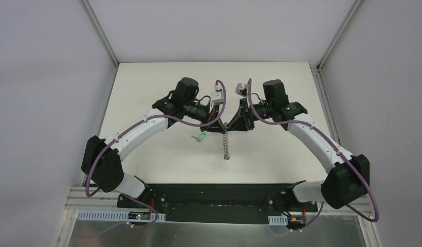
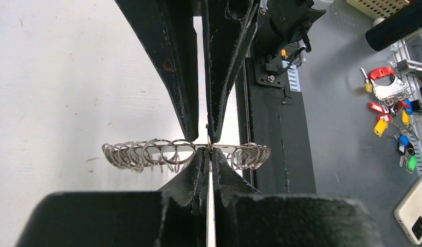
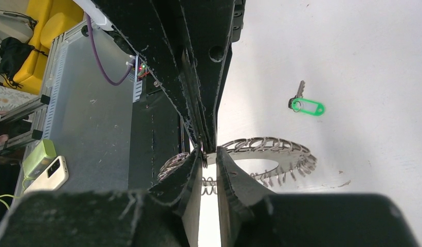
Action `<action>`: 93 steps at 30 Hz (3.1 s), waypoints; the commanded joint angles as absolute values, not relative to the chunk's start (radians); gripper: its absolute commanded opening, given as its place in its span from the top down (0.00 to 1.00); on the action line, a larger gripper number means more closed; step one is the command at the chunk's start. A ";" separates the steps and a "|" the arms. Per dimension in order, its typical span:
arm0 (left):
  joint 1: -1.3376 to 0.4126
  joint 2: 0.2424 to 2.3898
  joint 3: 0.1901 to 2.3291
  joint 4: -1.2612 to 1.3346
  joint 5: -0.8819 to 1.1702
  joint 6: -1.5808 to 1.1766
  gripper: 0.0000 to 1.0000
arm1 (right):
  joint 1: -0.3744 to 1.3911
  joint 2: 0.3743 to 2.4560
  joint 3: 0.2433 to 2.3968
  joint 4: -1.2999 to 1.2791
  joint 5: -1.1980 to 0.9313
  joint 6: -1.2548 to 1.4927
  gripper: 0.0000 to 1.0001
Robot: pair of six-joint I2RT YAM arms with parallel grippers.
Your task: Put the keys on the keyring
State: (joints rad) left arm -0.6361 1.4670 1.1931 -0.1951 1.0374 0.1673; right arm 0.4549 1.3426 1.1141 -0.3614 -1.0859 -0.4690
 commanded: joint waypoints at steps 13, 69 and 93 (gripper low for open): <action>-0.644 1.443 1.211 -0.146 1.072 0.159 1.00 | 0.457 1.335 1.112 -0.328 -1.117 -0.464 1.00; -0.555 1.823 1.346 -0.701 0.335 0.060 0.39 | 0.526 1.186 1.007 -0.275 -0.447 -0.380 1.00; -0.586 1.930 1.406 -0.666 0.356 0.161 0.49 | 0.447 1.206 0.992 -0.292 -0.568 -0.377 1.00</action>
